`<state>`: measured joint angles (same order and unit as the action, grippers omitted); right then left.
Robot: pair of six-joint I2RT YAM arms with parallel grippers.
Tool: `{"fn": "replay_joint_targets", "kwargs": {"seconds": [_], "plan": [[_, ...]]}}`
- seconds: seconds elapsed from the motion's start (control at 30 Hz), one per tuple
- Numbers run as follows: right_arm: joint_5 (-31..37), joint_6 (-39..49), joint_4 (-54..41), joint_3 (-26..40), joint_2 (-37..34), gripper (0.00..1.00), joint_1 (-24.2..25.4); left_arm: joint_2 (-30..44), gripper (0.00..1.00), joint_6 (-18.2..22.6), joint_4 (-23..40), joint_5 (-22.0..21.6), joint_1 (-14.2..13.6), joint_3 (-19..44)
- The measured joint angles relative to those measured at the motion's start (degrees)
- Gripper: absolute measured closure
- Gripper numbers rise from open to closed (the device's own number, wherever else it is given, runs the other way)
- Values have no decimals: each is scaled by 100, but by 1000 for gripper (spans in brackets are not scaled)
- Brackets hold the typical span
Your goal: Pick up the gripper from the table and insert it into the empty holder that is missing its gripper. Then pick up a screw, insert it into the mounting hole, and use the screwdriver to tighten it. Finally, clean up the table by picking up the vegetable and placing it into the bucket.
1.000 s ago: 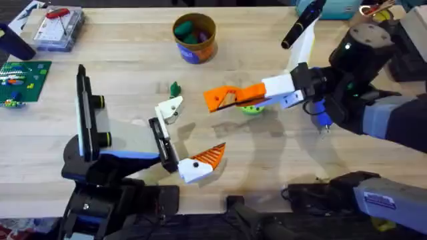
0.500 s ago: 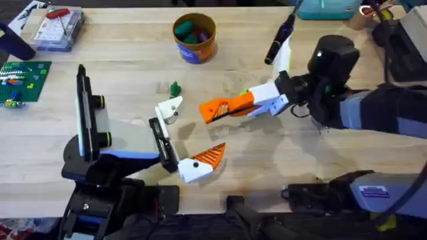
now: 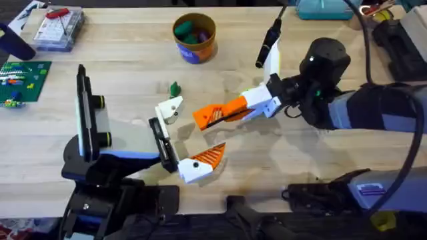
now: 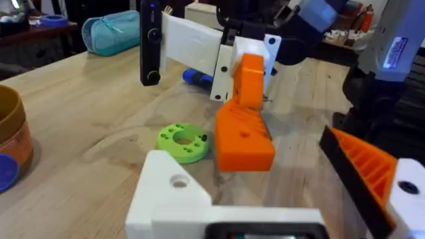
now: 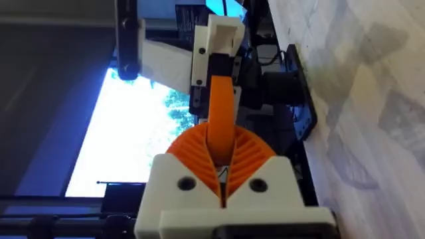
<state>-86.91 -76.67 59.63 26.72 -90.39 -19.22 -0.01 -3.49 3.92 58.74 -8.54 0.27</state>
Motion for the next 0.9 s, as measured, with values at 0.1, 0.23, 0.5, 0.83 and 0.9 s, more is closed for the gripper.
{"fn": "replay_joint_targets", "kwargs": {"seconds": [0.1,0.23,0.5,0.83,0.9], "plan": [[0,-17,50,0,0,995,0,0,14,0,0,0,0,0],[4,-49,284,0,0,995,0,0,14,0,0,0,0,0],[10,-95,309,0,0,995,-5,0,14,0,0,0,0,0],[202,-120,363,0,-217,995,-268,0,14,0,0,0,0,0],[225,-135,536,-1,-391,995,-313,0,14,0,0,0,0,0]]}}
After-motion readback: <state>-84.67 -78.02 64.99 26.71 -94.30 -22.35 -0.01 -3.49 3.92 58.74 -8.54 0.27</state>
